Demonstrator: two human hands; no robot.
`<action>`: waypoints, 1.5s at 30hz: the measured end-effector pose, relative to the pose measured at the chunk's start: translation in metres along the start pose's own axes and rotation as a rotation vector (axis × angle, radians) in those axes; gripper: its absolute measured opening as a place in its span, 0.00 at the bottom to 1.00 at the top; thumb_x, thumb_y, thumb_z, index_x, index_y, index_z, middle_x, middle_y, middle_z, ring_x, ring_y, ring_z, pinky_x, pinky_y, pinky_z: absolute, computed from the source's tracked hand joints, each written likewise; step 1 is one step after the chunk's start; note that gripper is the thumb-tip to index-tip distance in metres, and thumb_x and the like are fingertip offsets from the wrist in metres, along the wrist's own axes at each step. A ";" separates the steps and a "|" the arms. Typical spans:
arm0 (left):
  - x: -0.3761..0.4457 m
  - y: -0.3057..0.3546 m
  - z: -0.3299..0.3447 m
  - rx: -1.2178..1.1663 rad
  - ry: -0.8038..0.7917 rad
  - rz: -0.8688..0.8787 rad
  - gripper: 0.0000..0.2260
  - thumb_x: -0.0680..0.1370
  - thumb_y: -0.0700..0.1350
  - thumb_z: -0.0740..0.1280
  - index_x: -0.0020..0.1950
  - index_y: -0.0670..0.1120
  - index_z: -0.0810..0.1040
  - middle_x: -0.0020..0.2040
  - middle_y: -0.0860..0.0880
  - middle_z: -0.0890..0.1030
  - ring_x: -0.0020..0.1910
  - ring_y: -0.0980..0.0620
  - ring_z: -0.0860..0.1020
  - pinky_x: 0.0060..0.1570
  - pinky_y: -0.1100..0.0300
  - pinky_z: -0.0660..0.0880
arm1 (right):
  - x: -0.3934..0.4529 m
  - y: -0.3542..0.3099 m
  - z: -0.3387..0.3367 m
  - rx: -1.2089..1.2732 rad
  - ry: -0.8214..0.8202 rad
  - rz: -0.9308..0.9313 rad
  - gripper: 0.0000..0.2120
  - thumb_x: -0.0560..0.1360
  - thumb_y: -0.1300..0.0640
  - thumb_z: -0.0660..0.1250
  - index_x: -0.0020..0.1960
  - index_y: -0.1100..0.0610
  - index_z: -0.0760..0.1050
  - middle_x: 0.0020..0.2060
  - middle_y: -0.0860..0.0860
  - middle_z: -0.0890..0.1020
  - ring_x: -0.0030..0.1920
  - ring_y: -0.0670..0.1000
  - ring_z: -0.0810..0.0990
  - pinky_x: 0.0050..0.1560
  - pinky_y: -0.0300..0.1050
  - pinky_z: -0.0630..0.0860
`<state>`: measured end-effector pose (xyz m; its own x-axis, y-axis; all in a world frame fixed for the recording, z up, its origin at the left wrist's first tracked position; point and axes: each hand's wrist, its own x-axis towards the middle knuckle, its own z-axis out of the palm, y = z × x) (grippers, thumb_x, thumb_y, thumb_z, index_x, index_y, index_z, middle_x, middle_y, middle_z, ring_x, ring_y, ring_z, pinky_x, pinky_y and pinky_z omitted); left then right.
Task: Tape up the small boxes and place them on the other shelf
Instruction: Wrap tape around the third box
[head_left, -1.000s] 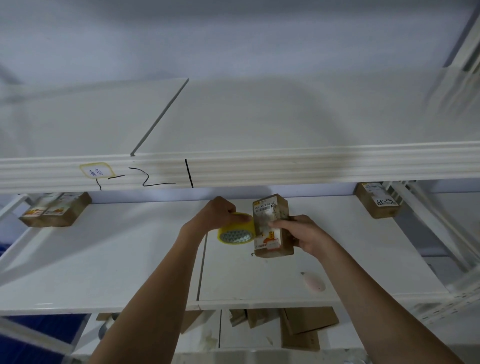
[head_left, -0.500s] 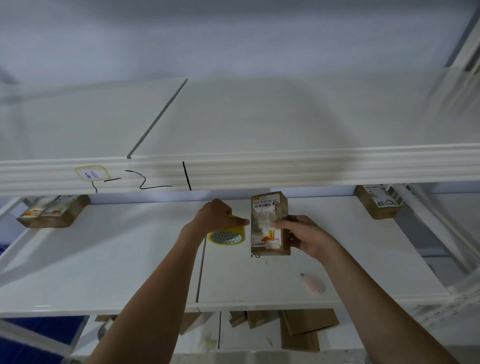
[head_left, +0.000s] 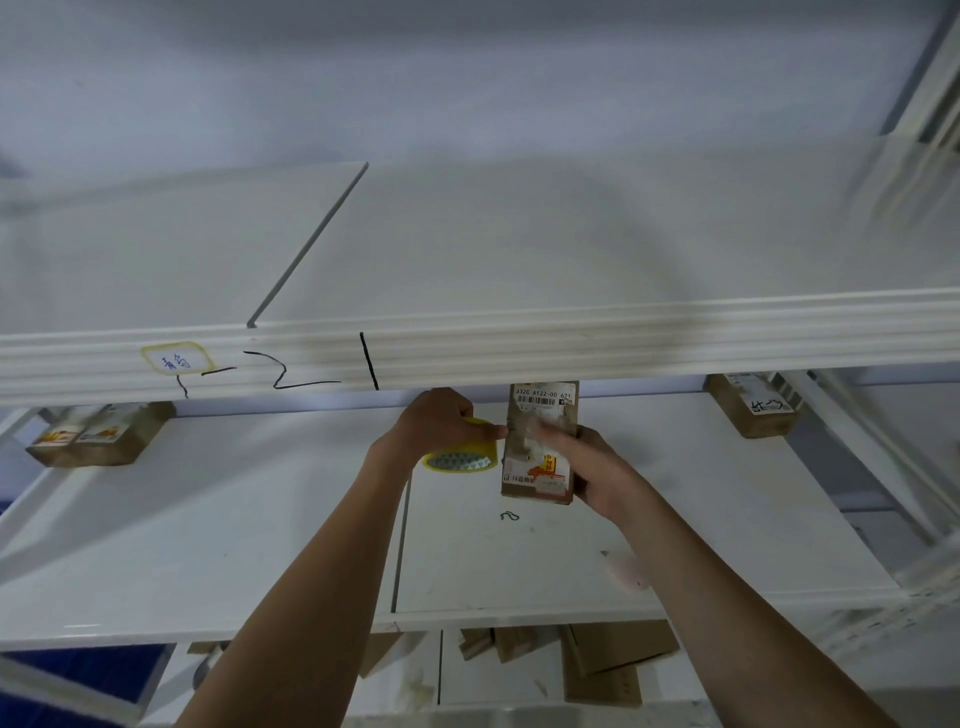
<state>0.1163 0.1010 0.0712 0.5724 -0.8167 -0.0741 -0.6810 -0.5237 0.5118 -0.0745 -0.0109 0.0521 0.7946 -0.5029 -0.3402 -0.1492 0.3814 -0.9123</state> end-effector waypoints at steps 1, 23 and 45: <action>0.000 0.000 0.000 0.009 -0.006 0.001 0.27 0.68 0.66 0.75 0.28 0.47 0.66 0.27 0.52 0.68 0.28 0.54 0.69 0.36 0.58 0.67 | 0.001 0.001 0.002 -0.027 0.024 -0.009 0.17 0.75 0.53 0.75 0.62 0.56 0.80 0.53 0.56 0.86 0.53 0.56 0.86 0.57 0.54 0.81; -0.010 -0.015 -0.013 0.074 -0.028 -0.068 0.27 0.69 0.65 0.74 0.27 0.47 0.66 0.27 0.51 0.68 0.29 0.54 0.69 0.34 0.62 0.66 | -0.001 -0.013 -0.021 -0.159 0.027 0.013 0.18 0.72 0.55 0.77 0.60 0.60 0.81 0.48 0.57 0.87 0.48 0.57 0.87 0.46 0.49 0.82; -0.013 -0.011 0.000 -0.094 -0.051 -0.045 0.24 0.69 0.65 0.74 0.28 0.48 0.71 0.28 0.51 0.73 0.31 0.53 0.74 0.37 0.59 0.71 | -0.002 -0.003 -0.007 -0.018 -0.057 0.035 0.24 0.74 0.45 0.69 0.63 0.59 0.79 0.55 0.59 0.85 0.55 0.59 0.85 0.50 0.54 0.83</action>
<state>0.1159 0.1174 0.0664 0.5757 -0.8053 -0.1416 -0.6076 -0.5373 0.5850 -0.0800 -0.0169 0.0540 0.8207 -0.4447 -0.3588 -0.1875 0.3836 -0.9043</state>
